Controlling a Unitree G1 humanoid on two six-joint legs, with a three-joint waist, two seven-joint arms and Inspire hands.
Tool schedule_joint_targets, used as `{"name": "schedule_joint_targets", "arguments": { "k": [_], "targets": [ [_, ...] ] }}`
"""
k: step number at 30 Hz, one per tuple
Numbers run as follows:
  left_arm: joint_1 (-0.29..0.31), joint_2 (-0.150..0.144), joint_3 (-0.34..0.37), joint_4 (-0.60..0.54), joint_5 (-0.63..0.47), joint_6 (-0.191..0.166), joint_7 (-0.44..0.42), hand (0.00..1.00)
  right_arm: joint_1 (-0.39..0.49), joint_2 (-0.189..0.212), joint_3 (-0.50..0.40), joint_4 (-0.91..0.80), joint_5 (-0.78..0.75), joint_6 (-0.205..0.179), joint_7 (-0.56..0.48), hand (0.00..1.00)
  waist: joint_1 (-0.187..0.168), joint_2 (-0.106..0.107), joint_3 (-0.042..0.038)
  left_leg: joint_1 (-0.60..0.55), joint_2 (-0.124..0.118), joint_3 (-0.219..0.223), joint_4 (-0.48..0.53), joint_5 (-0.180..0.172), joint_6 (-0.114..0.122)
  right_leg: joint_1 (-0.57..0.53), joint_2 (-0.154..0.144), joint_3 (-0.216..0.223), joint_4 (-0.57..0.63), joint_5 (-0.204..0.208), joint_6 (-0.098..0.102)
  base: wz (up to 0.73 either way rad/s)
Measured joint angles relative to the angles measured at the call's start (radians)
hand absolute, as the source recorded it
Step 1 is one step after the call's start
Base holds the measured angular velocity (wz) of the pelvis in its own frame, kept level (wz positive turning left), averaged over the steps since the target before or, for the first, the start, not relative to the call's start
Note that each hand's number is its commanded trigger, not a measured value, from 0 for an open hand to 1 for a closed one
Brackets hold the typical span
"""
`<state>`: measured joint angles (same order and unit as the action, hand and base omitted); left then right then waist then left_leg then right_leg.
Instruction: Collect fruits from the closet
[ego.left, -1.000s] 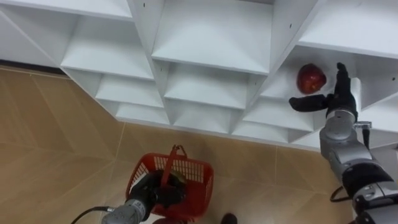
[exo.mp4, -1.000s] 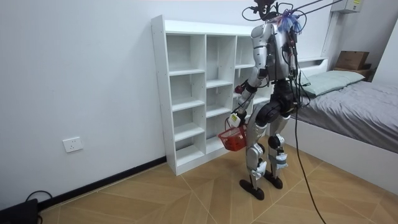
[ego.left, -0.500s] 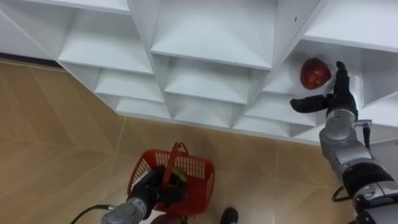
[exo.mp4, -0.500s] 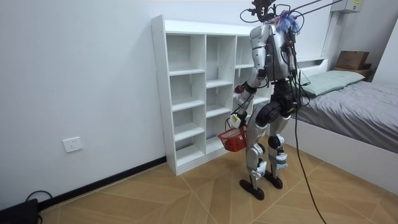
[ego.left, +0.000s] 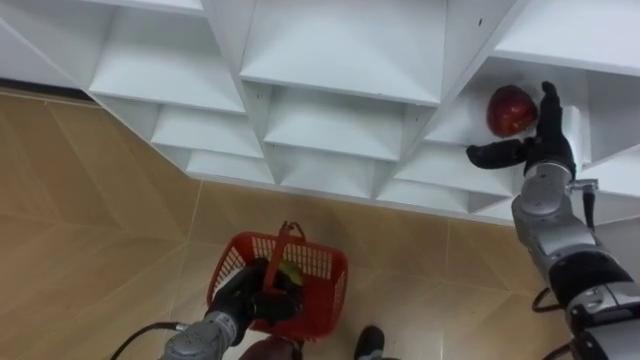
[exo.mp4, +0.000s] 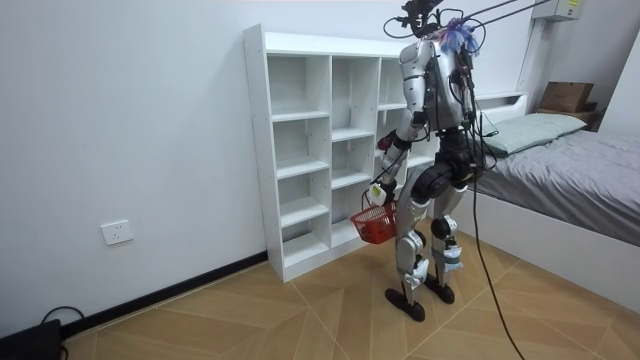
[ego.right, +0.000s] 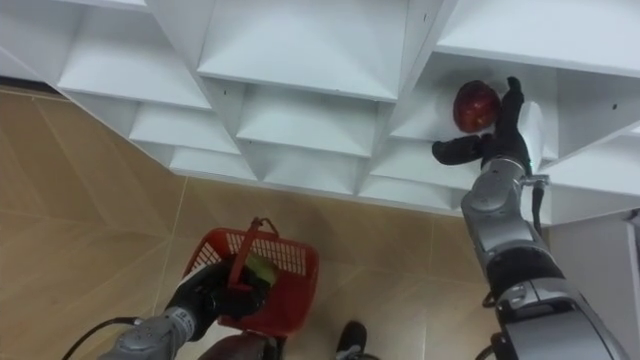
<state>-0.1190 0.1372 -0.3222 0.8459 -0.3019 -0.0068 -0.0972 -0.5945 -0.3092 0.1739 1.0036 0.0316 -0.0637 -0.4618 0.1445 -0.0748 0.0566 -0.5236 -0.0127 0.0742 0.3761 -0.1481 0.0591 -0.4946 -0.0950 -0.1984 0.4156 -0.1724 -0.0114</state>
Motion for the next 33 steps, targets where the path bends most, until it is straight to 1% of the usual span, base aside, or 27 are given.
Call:
{"name": "schedule_joint_targets", "arguments": {
  "k": [8, 15, 29, 33],
  "targets": [
    [0.000, 0.001, 0.000, 0.000, 0.000, 0.000, -0.001, 1.00, 0.000, 0.000, 0.000, 0.000, 0.000, 0.000, 0.002, 0.00, 0.000, 0.001, 0.0006, 0.000, 0.000, 0.000, 0.000, 0.000, 0.000, 0.001, 0.000, 0.000, 0.000, 0.000, 0.000, 0.00],
    [-0.001, 0.001, -0.035, 0.000, 0.000, 0.000, 0.000, 1.00, 0.000, 0.000, 0.001, -0.004, -0.001, 0.000, 0.007, 0.00, -0.001, 0.001, 0.0007, 0.001, 0.000, 0.000, -0.001, 0.000, 0.000, 0.002, 0.001, 0.000, -0.001, 0.000, 0.000, 0.00],
    [0.001, 0.000, -0.045, 0.000, 0.000, 0.000, 0.000, 1.00, 0.000, 0.003, 0.001, -0.039, -0.008, 0.000, 0.018, 0.00, -0.002, 0.001, 0.0012, 0.002, 0.000, 0.001, -0.005, 0.000, 0.000, 0.002, 0.001, 0.001, -0.004, 0.000, 0.000, 0.00],
    [-0.001, -0.002, -0.045, 0.000, 0.000, 0.000, 0.000, 1.00, 0.000, 0.008, 0.002, -0.049, -0.039, 0.000, 0.018, 0.00, -0.001, 0.000, 0.0013, 0.003, 0.000, 0.002, -0.003, 0.000, 0.000, 0.002, 0.001, 0.001, -0.002, 0.000, 0.000, 0.00]
  ]
}}
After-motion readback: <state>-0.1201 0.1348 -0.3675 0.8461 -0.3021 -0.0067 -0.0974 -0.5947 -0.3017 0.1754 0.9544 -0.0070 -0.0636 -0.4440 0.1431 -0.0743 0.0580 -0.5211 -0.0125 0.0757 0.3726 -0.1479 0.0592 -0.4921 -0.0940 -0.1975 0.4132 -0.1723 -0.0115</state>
